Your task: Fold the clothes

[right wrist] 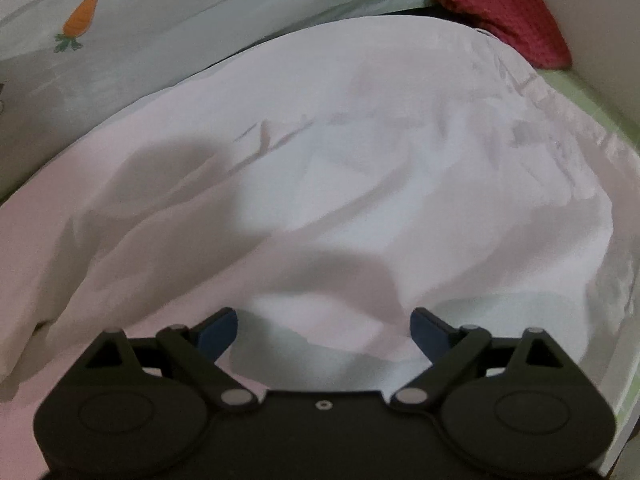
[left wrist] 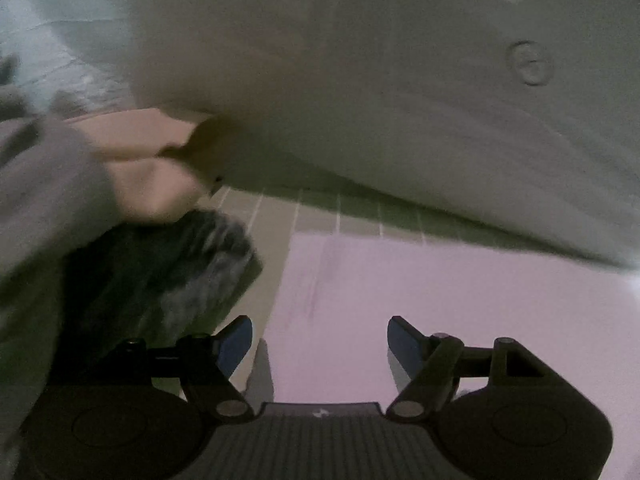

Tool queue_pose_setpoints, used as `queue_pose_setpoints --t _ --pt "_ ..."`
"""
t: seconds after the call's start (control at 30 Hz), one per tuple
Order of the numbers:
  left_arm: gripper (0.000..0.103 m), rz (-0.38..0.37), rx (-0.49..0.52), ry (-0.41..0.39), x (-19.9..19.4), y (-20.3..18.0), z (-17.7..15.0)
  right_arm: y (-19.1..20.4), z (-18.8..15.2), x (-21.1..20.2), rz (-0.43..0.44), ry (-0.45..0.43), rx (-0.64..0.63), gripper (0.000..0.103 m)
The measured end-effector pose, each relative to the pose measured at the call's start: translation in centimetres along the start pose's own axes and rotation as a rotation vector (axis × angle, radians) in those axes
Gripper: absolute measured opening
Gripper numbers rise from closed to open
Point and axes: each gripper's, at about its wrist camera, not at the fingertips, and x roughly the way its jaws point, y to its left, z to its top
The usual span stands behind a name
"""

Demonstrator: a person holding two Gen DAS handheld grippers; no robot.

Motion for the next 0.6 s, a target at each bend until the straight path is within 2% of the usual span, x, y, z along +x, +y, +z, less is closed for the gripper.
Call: queue_pose_setpoints --t 0.1,0.13,0.2,0.23,0.27,0.37,0.43,0.47,0.5,0.53,0.6 --pt "0.075 0.033 -0.010 0.007 2.0 0.1 1.2 0.8 0.9 0.5 -0.010 0.006 -0.015 0.094" --pt "0.072 0.035 -0.018 0.009 2.4 0.3 1.4 1.0 1.2 0.7 -0.013 0.006 -0.019 0.094" --pt "0.039 0.033 -0.032 0.010 2.9 0.7 1.5 1.3 1.6 0.9 -0.017 0.006 -0.025 0.094" --pt "0.016 0.019 -0.040 -0.001 2.9 0.9 1.5 1.3 1.8 1.1 -0.015 0.006 -0.027 0.094" --pt "0.009 0.013 -0.041 -0.022 2.8 1.1 1.6 1.3 2.0 1.3 -0.014 0.007 -0.030 0.094" --pt "0.007 0.069 0.045 -0.070 2.3 0.8 1.9 1.2 2.4 1.6 -0.008 0.006 -0.042 0.092" --pt "0.006 0.133 0.048 -0.085 2.5 1.3 2.7 1.1 2.4 1.5 -0.004 -0.003 -0.055 0.092" --pt "0.001 0.177 0.036 -0.094 2.5 1.6 3.0 0.9 2.3 1.4 -0.003 -0.009 -0.060 0.092" --pt "0.000 0.231 0.008 -0.102 2.5 2.1 3.4 0.8 2.1 1.2 0.000 -0.015 -0.063 0.092" --pt "0.001 0.246 -0.009 -0.107 2.1 2.3 3.6 0.4 1.9 1.0 0.004 -0.020 -0.058 0.092" --pt "0.009 0.199 -0.021 -0.107 0.3 2.2 3.4 -0.3 1.6 0.6 0.012 -0.030 -0.046 0.092"
